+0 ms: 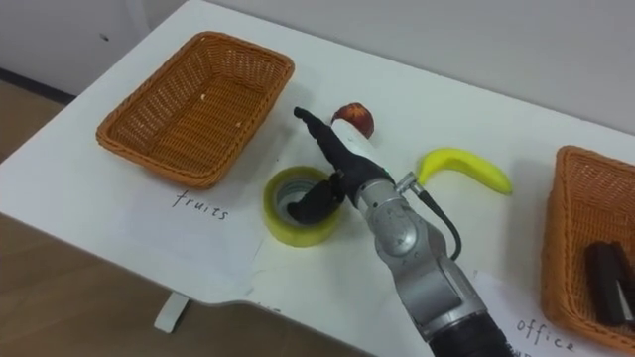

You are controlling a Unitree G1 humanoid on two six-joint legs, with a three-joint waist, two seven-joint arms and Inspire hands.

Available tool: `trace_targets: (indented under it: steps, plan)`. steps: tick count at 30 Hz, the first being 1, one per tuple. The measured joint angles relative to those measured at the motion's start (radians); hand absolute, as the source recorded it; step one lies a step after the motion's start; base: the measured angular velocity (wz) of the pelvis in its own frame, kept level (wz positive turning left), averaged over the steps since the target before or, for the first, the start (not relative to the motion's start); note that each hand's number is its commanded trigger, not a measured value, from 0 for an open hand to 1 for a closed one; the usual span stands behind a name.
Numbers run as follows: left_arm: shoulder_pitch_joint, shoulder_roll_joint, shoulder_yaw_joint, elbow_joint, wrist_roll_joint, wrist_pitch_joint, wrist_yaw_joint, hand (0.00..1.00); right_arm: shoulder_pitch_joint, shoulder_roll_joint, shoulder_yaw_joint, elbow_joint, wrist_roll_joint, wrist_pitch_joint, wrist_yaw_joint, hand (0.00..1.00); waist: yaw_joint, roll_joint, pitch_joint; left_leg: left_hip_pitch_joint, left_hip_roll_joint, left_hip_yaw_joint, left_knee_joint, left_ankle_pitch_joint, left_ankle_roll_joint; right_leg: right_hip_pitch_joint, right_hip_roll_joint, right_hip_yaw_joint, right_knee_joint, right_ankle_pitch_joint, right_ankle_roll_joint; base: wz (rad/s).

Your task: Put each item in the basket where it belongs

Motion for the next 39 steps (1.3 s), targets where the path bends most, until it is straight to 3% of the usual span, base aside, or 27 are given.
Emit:
trace_targets:
  steps: [6,20,27,36,37,39]
  plan:
    - [-0.008,0.012,0.000,0.020,-0.002,0.001,0.001,0.00,-0.001,-0.003,0.001,0.000,0.003,0.002,0.043,0.00,0.002,-0.019,0.0107,-0.002,-0.002,0.000,-0.006,0.000,0.000,-0.001,0.004,-0.002,0.000,0.000,0.000,0.00]
    - [-0.029,0.012,0.008,0.041,0.000,0.023,-0.014,0.00,-0.006,-0.007,0.008,0.000,-0.016,0.032,0.142,0.00,0.003,-0.018,0.0110,-0.006,-0.001,0.001,-0.003,0.000,0.000,-0.012,0.004,0.001,0.000,0.000,0.000,0.00]
    - [-0.051,0.012,0.008,0.059,0.000,0.030,-0.027,0.00,-0.038,-0.009,0.008,0.006,-0.055,0.056,0.202,0.00,0.003,-0.013,0.0148,-0.004,-0.001,0.000,-0.005,0.000,0.000,-0.011,0.004,0.010,0.000,0.000,0.000,0.00]
    - [-0.056,0.012,0.008,0.059,0.001,0.032,-0.026,0.00,-0.054,-0.017,0.008,0.002,-0.101,0.057,0.273,0.00,0.005,-0.013,0.0147,-0.006,-0.001,-0.001,-0.006,0.000,0.000,-0.011,0.008,0.020,0.000,0.000,0.000,0.00]
    - [-0.056,0.012,0.008,0.059,0.000,0.032,-0.026,0.00,-0.055,-0.017,0.008,0.002,-0.105,0.057,0.276,0.44,0.004,-0.013,0.0147,-0.005,-0.001,-0.001,-0.006,0.000,0.000,-0.011,0.008,0.021,0.000,0.000,0.000,0.00]
    - [-0.057,0.012,0.008,0.060,0.000,0.032,-0.026,0.00,-0.061,-0.017,0.008,0.002,-0.128,0.056,0.290,0.87,0.003,-0.013,0.0148,-0.003,-0.001,-0.001,-0.004,0.000,0.000,-0.011,0.007,0.020,0.000,0.000,0.000,0.00]
